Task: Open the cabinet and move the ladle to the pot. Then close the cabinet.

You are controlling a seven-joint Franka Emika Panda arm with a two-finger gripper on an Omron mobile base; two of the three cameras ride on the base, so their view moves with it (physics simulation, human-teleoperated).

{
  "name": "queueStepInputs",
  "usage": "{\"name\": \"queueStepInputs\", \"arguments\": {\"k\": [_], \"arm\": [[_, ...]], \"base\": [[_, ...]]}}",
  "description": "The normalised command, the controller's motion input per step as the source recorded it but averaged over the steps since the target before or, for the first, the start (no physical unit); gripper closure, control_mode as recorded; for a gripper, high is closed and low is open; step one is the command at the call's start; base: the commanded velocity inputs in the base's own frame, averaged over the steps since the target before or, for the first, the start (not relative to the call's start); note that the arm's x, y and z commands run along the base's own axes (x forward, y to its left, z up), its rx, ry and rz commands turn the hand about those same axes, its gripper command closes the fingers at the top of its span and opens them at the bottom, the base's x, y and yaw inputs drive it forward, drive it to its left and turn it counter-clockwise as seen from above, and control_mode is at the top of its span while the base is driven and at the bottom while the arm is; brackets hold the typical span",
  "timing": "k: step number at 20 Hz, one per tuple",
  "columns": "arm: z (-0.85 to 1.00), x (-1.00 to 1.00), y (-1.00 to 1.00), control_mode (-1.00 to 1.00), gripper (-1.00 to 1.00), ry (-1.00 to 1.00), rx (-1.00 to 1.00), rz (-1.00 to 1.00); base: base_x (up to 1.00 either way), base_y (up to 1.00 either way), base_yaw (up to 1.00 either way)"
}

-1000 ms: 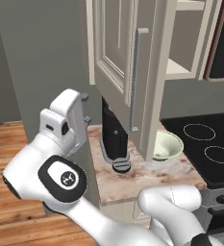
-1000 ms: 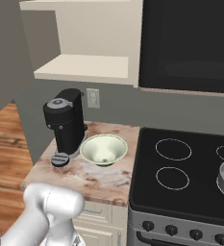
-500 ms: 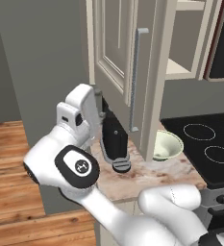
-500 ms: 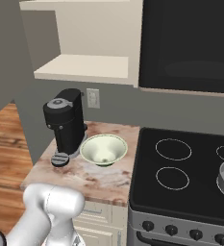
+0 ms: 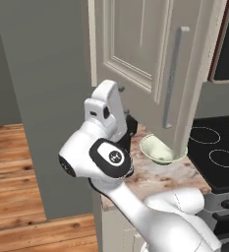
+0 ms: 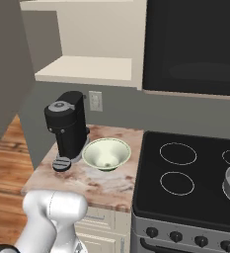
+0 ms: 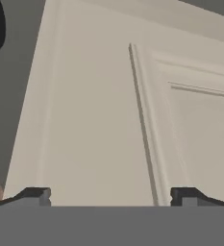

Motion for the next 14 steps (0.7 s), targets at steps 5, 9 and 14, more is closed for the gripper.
{"name": "queueStepInputs", "arguments": {"k": [5, 9, 14], "arm": [[0.00, 0.33, -0.59, -1.00, -1.00, 0.08, -0.08, 0.00], [0.00, 0.38, -0.53, -1.00, -1.00, 0.11, -0.10, 0.00], [0.07, 0.43, -0.42, -1.00, -1.00, 0.10, -0.12, 0.00]], "base": [[0.00, 0.00, 0.00], [0.00, 0.00, 0.00], [0.00, 0.00, 0.00]]}}
